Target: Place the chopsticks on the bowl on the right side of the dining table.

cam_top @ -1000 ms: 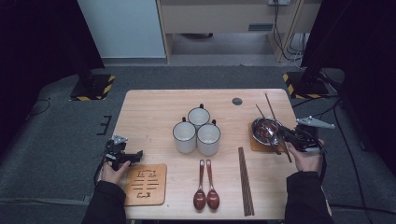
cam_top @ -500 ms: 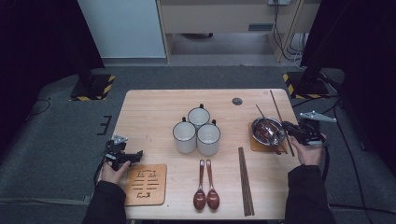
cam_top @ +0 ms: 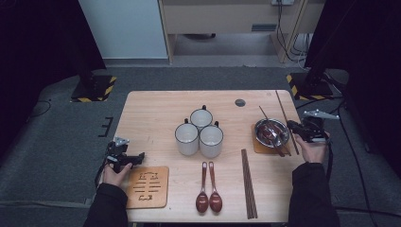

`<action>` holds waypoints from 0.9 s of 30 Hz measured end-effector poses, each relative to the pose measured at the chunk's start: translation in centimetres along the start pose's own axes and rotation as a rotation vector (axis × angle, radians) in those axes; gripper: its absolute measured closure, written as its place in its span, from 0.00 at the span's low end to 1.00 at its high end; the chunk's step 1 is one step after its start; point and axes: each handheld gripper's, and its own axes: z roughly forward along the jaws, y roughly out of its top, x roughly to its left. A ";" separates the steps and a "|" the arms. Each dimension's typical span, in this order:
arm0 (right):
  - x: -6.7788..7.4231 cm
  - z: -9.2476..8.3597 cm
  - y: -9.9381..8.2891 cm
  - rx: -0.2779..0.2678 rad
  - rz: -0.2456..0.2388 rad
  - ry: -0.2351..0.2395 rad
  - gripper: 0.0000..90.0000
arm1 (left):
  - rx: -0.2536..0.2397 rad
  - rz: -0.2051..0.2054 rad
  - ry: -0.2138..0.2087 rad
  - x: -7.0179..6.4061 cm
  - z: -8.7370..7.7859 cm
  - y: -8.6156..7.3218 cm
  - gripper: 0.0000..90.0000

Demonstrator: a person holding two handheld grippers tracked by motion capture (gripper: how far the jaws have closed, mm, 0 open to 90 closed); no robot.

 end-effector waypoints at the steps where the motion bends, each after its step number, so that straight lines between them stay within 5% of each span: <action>1: -0.1 0.2 0.0 0.003 0.002 0.000 0.95 | 0.000 0.000 0.000 0.0 0.0 0.0 0.00; 27: -1.3 3.7 -1.2 0.096 -0.004 -0.005 0.95 | 0.000 0.000 0.000 0.0 0.0 0.0 0.00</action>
